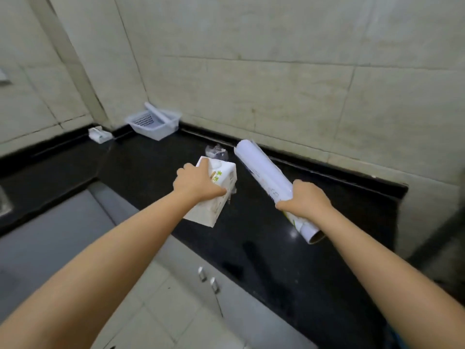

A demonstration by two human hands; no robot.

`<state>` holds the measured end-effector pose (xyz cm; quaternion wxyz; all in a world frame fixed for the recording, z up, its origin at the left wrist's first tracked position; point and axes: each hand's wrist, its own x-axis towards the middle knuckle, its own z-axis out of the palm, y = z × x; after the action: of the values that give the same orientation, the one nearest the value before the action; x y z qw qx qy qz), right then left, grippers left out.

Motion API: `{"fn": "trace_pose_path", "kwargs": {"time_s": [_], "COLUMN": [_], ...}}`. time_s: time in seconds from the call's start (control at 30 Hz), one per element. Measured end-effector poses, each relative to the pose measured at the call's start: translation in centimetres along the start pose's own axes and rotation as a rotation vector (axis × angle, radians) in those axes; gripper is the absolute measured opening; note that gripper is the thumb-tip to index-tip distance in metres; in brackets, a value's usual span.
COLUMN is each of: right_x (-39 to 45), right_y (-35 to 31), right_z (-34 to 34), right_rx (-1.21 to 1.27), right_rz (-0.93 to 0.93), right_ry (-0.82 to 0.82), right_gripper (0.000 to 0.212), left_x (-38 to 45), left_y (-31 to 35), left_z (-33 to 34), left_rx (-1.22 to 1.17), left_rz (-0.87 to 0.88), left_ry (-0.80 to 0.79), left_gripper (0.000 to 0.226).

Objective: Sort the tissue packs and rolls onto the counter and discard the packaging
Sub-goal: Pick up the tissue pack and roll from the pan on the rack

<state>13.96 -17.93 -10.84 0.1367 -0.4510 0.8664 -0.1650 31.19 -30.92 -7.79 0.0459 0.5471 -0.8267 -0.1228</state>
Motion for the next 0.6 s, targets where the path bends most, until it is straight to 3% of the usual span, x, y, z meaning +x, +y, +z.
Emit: {"fn": "trace_pose_path", "kwargs": {"time_s": [0.23, 0.6], "right_x": [4.0, 10.5], "right_y": [-1.2, 5.1], "right_z": [7.1, 12.9], "right_rx": [0.030, 0.105], "right_rz": [0.160, 0.443], "right_ry": [-0.050, -0.005], "right_gripper": [0.036, 0.042], "left_x": [4.8, 13.6], "left_y": [-3.7, 0.9], "left_z": [4.3, 14.0], "left_rx": [-0.040, -0.032], "left_rz": [0.038, 0.191], "left_ry": [-0.137, -0.297], "left_gripper": [0.077, 0.071]}}
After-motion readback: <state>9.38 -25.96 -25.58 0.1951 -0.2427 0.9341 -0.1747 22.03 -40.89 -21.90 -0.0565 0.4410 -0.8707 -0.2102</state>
